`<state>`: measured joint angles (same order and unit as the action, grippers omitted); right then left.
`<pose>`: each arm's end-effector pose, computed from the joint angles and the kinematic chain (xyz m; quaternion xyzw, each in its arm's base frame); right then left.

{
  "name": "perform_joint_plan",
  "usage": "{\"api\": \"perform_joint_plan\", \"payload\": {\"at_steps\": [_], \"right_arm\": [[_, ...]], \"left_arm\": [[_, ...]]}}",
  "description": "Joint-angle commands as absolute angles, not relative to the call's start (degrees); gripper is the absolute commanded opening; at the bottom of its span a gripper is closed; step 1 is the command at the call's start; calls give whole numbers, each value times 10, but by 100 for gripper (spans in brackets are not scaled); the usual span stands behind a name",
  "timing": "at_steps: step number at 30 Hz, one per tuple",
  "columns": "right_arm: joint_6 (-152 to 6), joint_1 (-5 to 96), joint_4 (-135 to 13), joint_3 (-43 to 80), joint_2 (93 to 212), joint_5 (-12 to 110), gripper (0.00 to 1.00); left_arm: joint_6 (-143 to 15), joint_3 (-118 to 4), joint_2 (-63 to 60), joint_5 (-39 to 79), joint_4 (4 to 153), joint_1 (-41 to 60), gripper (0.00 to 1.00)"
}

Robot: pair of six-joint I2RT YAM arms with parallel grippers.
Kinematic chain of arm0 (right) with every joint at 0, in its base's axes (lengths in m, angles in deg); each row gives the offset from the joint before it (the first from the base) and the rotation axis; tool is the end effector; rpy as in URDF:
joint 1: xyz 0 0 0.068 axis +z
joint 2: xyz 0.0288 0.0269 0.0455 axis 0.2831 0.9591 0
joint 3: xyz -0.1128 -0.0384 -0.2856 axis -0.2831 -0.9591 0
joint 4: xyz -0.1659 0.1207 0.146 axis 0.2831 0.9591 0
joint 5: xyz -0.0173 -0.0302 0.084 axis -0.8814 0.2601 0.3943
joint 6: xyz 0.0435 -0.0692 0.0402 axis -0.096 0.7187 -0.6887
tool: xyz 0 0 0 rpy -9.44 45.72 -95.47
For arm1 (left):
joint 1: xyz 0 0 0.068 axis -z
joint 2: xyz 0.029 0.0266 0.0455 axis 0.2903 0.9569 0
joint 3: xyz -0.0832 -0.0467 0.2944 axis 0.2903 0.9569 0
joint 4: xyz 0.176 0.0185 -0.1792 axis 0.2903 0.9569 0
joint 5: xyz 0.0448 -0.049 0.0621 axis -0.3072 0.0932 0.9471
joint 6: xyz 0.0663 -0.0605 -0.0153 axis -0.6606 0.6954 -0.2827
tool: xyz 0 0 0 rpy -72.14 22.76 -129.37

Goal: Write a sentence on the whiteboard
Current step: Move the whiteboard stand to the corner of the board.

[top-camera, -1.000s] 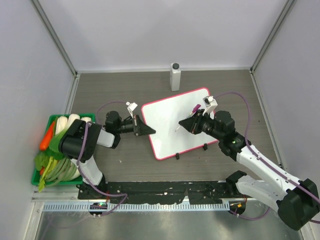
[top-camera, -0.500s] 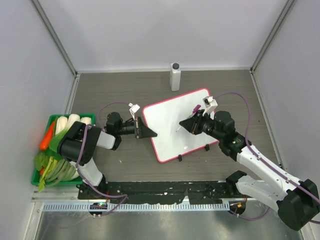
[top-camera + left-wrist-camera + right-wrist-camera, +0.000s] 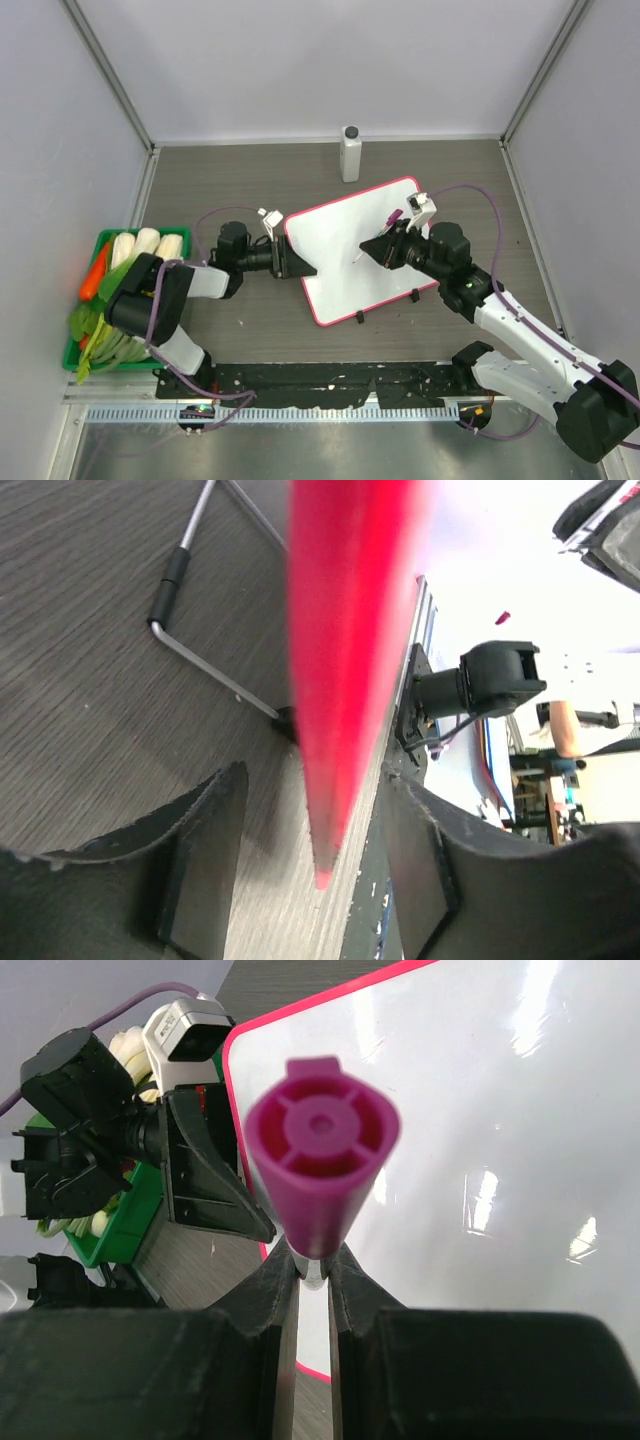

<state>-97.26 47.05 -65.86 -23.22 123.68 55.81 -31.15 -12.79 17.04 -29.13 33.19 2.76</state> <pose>0.1845 0.1327 0.2984 -0.0731 0.7836 0.3970 0.4723 0.2633 -0.1670 0.1857 0.1219 0.7560 -0.6015 0.2275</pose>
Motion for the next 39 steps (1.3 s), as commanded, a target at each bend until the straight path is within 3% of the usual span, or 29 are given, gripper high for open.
{"api": "perform_joint_plan", "payload": {"at_steps": [1, 7, 8, 16, 26, 39], "right_arm": [[-960, 469, -660, -206, 1217, 547, 2], [-959, 469, -658, -206, 1211, 547, 1], [-958, 469, -656, -205, 1209, 548, 1], [-952, 469, -654, -205, 1204, 550, 1], [-947, 468, -652, -200, 1200, 553, 1], [-941, 468, -645, -201, 1197, 550, 1]], "left_arm": [[-374, -144, 101, -223, 419, 29, 65], [-411, -144, 15, -140, 519, 29, 81], [-418, -146, -1, -122, 543, 29, 89], [-449, -144, -160, 38, 704, 29, 99], [-482, -239, -215, 92, 875, 30, 100], [-419, -307, -136, 91, 884, 30, 99]]}}
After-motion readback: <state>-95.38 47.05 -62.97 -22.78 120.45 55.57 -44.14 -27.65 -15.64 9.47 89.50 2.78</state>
